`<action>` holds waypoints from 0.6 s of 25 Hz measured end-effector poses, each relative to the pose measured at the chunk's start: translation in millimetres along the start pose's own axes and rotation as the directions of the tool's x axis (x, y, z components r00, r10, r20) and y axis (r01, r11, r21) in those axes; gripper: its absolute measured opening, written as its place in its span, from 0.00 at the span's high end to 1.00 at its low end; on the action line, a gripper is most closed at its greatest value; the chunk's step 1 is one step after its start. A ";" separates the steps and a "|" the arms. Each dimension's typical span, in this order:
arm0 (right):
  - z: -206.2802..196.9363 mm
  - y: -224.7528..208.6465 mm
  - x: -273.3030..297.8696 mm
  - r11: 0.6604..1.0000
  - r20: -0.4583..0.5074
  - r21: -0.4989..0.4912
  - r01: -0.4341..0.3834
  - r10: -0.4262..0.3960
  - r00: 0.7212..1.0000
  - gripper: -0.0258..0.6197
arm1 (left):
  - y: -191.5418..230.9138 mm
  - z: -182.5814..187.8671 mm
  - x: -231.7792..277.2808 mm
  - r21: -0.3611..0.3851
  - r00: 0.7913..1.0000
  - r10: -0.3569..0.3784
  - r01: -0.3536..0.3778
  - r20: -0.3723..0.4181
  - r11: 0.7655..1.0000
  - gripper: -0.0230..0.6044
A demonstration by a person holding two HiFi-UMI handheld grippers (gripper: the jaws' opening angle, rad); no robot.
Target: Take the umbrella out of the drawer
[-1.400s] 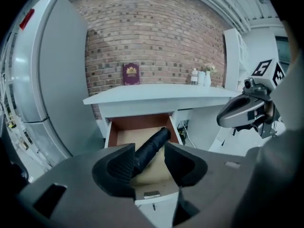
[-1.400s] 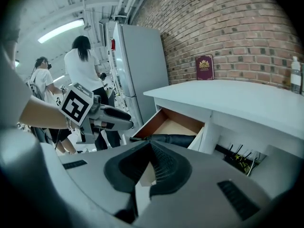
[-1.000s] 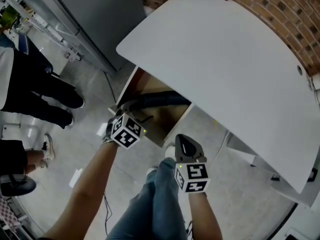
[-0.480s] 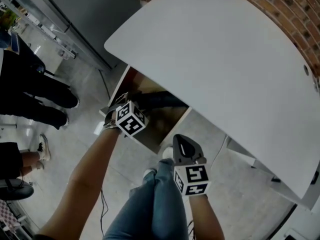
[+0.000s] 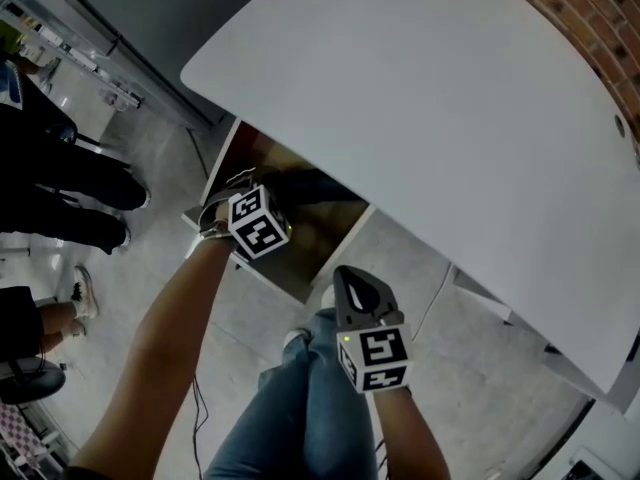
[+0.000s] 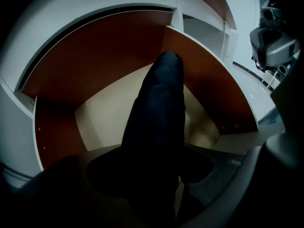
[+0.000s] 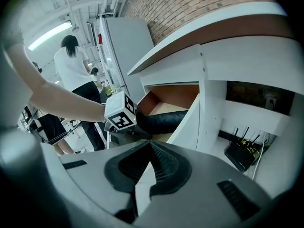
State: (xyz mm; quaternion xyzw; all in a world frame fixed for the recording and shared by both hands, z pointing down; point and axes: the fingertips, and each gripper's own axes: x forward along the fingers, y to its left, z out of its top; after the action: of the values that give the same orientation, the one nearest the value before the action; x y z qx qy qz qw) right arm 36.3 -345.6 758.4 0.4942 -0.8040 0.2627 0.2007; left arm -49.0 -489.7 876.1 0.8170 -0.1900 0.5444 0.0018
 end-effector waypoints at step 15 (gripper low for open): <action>24.1 23.7 -27.9 1.000 0.013 0.011 -0.025 0.025 1.000 0.97 | -15.6 -19.1 -43.9 0.121 0.987 -0.043 0.062 -0.154 0.991 0.57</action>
State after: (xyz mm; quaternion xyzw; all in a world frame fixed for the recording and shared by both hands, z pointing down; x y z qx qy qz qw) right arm 25.5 -332.5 717.9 0.4869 -0.8099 0.2664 0.1896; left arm -75.9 -457.7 848.0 0.7768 -0.1329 0.6152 -0.0208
